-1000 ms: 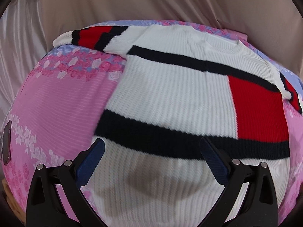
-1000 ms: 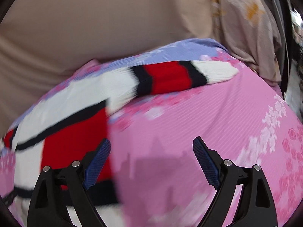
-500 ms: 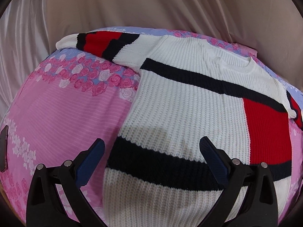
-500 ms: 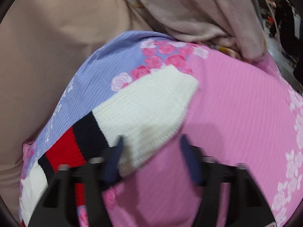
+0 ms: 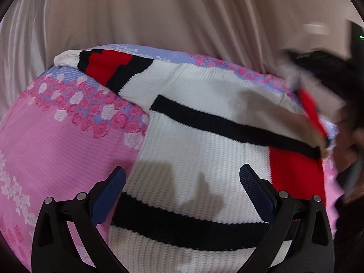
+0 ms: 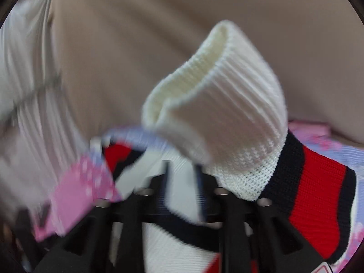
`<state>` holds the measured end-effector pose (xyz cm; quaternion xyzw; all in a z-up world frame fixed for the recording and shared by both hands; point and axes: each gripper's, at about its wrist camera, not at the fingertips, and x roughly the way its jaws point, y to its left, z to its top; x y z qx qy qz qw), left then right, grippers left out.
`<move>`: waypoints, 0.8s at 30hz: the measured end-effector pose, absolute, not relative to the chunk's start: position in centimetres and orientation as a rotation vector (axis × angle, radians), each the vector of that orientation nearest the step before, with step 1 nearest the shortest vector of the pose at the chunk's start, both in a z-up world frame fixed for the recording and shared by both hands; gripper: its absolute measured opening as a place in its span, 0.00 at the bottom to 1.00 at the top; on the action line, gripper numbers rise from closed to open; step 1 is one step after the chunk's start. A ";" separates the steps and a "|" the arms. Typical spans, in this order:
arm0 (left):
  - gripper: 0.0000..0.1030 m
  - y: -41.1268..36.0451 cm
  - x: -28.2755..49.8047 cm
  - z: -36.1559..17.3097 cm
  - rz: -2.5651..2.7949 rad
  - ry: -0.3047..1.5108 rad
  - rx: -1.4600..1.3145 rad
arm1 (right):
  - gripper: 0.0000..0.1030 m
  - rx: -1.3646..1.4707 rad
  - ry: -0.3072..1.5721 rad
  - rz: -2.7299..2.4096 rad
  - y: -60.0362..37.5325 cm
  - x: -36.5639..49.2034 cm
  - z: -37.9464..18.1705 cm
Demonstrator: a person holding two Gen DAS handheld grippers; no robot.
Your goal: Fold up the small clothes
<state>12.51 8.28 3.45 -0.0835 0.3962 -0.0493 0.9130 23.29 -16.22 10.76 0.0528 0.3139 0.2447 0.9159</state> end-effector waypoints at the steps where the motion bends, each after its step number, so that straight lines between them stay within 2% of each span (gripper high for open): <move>1: 0.95 8.4 12.8 3.4 -0.113 0.824 -0.178 | 0.34 0.041 0.674 0.482 -13.6 23.2 8.9; 4: 0.95 9.6 13.8 3.0 -0.144 0.857 -0.205 | 0.36 0.000 0.699 0.446 -13.8 21.2 6.5; 6: 0.95 10.4 14.7 2.8 -0.128 0.842 -0.223 | 0.45 0.024 0.691 0.369 -17.2 19.1 6.1; 7: 0.95 10.5 15.3 2.7 -0.122 0.834 -0.227 | 0.55 0.050 0.687 0.318 -19.7 17.9 6.0; 8: 0.95 10.5 16.3 2.6 -0.125 0.832 -0.231 | 0.60 0.068 0.684 0.268 -21.6 16.8 5.7; 12: 0.95 9.1 22.7 1.4 -0.176 0.880 -0.265 | 0.61 0.120 0.749 0.010 -30.0 13.4 2.5; 16: 0.93 6.6 29.1 -1.4 -0.132 0.984 -0.247 | 0.62 0.105 0.805 -0.126 -33.6 13.1 0.2; 17: 0.89 6.1 30.0 -1.8 -0.108 0.991 -0.233 | 0.62 0.100 0.811 -0.136 -34.0 13.8 -0.3; 18: 0.79 5.5 30.7 -1.8 -0.073 0.974 -0.211 | 0.61 0.093 0.816 -0.143 -34.2 14.3 -0.6; 19: 0.56 5.1 30.9 -1.5 -0.055 0.945 -0.190 | 0.61 0.082 0.819 -0.150 -34.5 15.0 -0.8; 20: 0.41 4.6 31.2 -1.1 -0.075 0.931 -0.178 | 0.52 0.070 0.823 -0.149 -34.4 15.9 -1.2; 21: 0.10 4.2 31.4 -0.5 -0.123 0.935 -0.189 | 0.36 0.072 0.825 -0.133 -34.5 16.6 -1.2; 22: 0.06 4.1 31.6 0.1 -0.149 0.934 -0.210 | 0.16 0.098 0.825 -0.111 -34.7 16.9 -1.1; 24: 0.06 4.2 31.0 2.2 -0.177 0.863 -0.225 | 0.15 0.168 0.723 -0.113 -35.5 16.5 0.9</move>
